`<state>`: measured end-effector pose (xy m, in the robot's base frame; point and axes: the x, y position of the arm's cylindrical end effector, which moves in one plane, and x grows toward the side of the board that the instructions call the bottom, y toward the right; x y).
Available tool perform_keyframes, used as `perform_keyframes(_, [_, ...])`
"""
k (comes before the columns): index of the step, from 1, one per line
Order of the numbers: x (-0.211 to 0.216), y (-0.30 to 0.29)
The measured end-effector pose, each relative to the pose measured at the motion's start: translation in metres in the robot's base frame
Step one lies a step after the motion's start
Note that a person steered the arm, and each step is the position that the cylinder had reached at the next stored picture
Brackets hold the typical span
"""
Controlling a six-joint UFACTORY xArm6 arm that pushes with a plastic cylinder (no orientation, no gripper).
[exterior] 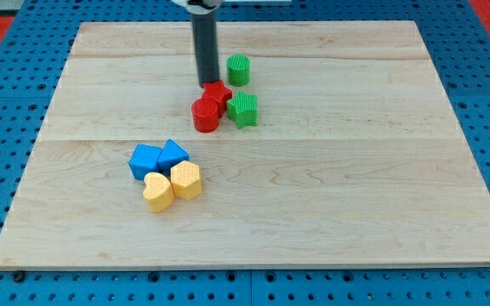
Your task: Move the red star and green star towards the right center
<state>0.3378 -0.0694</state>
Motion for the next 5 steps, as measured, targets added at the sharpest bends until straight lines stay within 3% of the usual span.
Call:
perform_keyframes(4, [0.042,-0.012])
perform_keyframes(5, [0.069,-0.006])
